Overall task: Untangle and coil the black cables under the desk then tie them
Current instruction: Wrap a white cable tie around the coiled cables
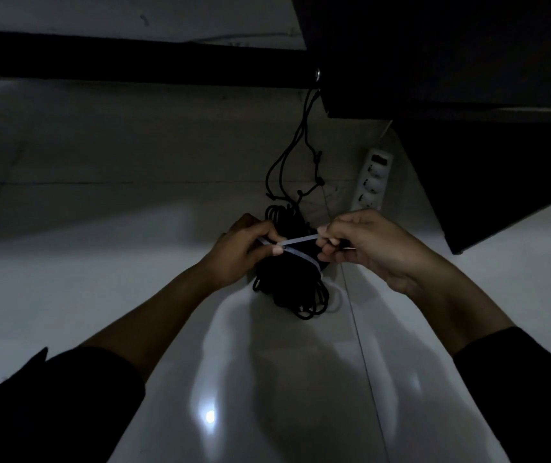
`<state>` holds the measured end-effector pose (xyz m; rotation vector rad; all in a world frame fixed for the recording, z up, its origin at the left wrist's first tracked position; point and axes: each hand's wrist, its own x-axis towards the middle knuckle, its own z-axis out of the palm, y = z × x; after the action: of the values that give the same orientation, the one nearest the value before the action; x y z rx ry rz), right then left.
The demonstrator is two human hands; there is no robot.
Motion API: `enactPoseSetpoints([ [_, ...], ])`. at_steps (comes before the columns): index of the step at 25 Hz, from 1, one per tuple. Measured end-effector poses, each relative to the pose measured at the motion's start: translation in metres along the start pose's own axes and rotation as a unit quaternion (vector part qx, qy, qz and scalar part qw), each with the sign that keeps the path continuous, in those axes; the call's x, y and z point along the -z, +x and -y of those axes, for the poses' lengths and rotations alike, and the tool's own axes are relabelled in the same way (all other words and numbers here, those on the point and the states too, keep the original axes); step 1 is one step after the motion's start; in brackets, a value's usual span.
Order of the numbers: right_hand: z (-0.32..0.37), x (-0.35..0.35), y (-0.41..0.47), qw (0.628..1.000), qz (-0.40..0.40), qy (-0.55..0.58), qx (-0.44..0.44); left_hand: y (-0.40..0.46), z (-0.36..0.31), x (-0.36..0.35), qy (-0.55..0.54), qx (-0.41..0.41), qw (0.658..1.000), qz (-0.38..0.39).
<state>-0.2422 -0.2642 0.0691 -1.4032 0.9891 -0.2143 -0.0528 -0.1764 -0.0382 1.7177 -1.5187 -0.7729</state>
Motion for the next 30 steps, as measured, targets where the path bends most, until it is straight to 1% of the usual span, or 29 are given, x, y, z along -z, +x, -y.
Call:
enactPoseSetpoints([
  [8,0.002,-0.001,-0.002,1.0,-0.005,-0.009,0.003,0.001,0.001,0.0,0.006,0.0,1.0,-0.004],
  [12,0.003,-0.006,-0.004,0.999,0.0,-0.031,0.024,-0.002,-0.005,-0.003,-0.044,0.016,0.999,-0.017],
  [13,0.003,-0.007,-0.004,0.999,-0.001,-0.026,0.028,-0.003,-0.007,-0.005,-0.057,0.029,0.998,-0.019],
  [16,0.001,-0.001,-0.004,0.999,-0.015,0.048,0.01,-0.008,-0.012,-0.013,-0.095,0.073,0.992,-0.031],
  [18,-0.012,0.005,0.002,0.998,-0.055,0.032,-0.011,-0.012,-0.016,-0.017,-0.142,0.097,0.983,-0.063],
  [20,-0.039,0.009,0.01,0.992,-0.107,-0.019,-0.068,-0.013,-0.017,-0.02,-0.178,0.156,0.968,-0.084],
  [21,-0.055,0.009,0.013,0.985,-0.126,-0.039,-0.108,-0.013,-0.017,-0.021,-0.197,0.205,0.955,-0.078],
  [22,-0.07,0.008,0.015,0.98,-0.132,-0.048,-0.144,-0.013,-0.016,-0.023,-0.222,0.251,0.94,-0.065],
  [23,-0.084,0.005,0.017,0.977,-0.127,-0.043,-0.168,-0.013,-0.015,-0.024,-0.244,0.281,0.927,-0.047],
  [24,-0.093,0.001,0.018,0.976,-0.12,-0.027,-0.179,-0.012,-0.014,-0.026,-0.253,0.292,0.922,-0.027],
  [26,-0.099,-0.007,0.024,0.979,-0.109,0.0,-0.172,-0.012,-0.016,-0.029,-0.27,0.286,0.919,-0.003],
  [28,-0.096,-0.012,0.028,0.982,-0.097,0.015,-0.161,-0.015,-0.019,-0.026,-0.323,0.275,0.906,-0.014],
  [30,-0.093,-0.015,0.03,0.987,-0.087,0.017,-0.137,-0.019,-0.018,-0.019,-0.345,0.278,0.896,-0.038],
])
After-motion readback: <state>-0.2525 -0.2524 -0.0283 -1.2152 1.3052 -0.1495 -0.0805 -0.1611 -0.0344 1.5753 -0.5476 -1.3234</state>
